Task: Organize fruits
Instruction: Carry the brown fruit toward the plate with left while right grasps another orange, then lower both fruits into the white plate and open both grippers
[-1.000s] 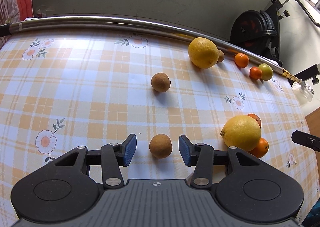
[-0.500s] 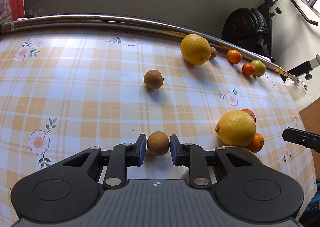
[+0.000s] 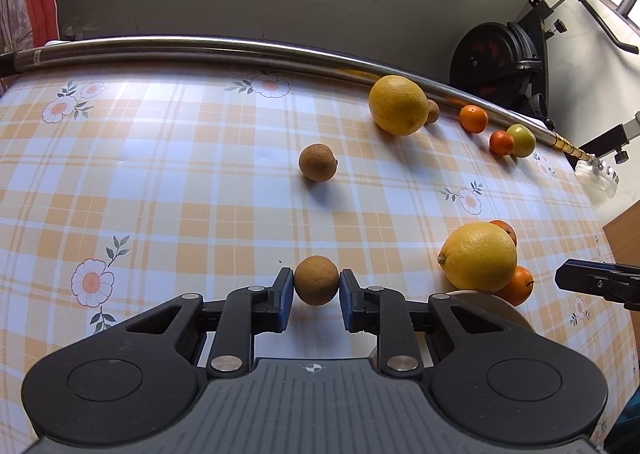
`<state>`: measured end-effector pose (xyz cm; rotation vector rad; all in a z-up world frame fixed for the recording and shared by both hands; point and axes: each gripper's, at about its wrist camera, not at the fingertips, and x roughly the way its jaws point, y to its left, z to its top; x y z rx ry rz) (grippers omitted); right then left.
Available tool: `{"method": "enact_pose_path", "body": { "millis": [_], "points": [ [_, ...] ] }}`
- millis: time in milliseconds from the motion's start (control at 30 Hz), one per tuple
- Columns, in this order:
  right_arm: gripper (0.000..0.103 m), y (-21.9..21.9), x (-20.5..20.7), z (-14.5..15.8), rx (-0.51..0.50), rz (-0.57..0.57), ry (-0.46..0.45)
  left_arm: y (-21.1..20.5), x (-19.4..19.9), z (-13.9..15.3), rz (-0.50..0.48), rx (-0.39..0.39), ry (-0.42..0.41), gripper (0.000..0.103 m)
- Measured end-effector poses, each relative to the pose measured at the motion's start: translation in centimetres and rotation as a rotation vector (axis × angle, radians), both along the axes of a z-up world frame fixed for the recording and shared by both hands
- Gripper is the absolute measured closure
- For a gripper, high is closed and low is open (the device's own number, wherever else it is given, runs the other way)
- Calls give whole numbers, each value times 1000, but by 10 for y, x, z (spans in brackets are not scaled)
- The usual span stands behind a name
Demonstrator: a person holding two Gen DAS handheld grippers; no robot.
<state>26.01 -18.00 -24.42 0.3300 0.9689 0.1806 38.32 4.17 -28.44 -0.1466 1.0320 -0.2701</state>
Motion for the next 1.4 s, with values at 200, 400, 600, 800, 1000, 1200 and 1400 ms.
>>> {"method": "enact_pose_path", "body": {
  "millis": [200,400,600,800,1000,1200,1400],
  "points": [
    [53,8,4,1,-12,35,2,1,-11,13,-4,8,-41,77],
    [53,20,13,-7,-16,74,35,-3,-25,30,-31,7,-93,77],
    [53,21,22,-19,27,53,100,-7,-37,39,-53,15,-123,77],
    [53,12,28,-30,86,-17,158,-12,-49,39,-91,27,-128,77],
    [63,7,28,-37,121,-60,178,-16,-59,37,-129,41,-122,77],
    [64,8,19,-30,126,-41,158,-16,-67,35,-152,45,-110,77],
    [64,9,2,-14,103,-20,116,-18,-76,36,-170,54,-105,77]
  ]
}}
